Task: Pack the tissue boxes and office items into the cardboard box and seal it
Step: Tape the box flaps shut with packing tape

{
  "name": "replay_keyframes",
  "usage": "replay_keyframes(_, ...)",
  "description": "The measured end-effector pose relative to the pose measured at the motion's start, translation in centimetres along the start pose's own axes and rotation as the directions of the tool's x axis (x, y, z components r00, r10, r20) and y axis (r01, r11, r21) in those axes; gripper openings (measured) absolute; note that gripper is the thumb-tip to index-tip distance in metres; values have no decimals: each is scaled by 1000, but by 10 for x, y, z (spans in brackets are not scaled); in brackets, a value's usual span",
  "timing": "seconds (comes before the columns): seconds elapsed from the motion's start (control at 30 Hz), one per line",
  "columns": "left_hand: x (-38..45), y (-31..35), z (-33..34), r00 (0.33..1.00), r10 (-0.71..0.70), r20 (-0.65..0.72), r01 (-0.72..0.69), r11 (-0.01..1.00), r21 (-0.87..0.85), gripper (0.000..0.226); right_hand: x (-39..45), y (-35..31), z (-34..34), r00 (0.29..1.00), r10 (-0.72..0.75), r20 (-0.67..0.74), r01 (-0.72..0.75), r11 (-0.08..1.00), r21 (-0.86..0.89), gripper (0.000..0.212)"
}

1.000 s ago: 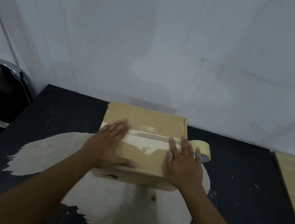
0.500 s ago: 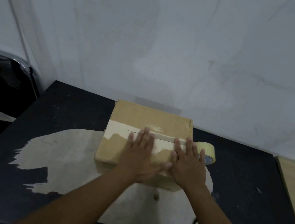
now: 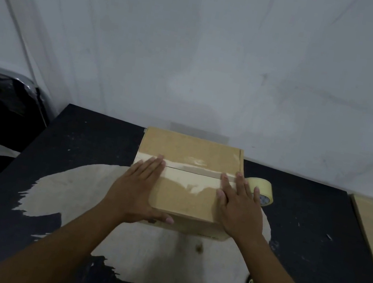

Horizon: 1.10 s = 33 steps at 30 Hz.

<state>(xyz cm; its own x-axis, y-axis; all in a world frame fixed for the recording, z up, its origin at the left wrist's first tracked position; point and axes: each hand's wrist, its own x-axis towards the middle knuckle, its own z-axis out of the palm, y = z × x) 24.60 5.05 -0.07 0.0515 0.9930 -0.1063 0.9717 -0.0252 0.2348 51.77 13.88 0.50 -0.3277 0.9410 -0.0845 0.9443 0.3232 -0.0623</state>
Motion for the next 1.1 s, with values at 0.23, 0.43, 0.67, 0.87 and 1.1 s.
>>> replay_keyframes(0.23,2,-30,-12,995,63,79,-62,998,-10,146,-24,-14,-2,1000,-24,-1,24,999,26,74)
replay_keyframes(0.43,12,-23,-25,979,-6,202,-4,999,51,157,-31,-1,-12,998,-9,-70,29,956,292,51)
replay_keyframes(0.67,31,125,8,983,76,167,-65,996,-67,145,-20,55,-8,999,-31,-40,43,937,347,72)
replay_keyframes(0.87,45,175,37,998,-62,-2,62,998,33,106,-9,70,-4,985,-124,-120,147,967,208,78)
replay_keyframes(1.1,36,129,41,998,50,-42,-46,995,87,98,-12,79,2,897,-389,-211,440,832,338,63)
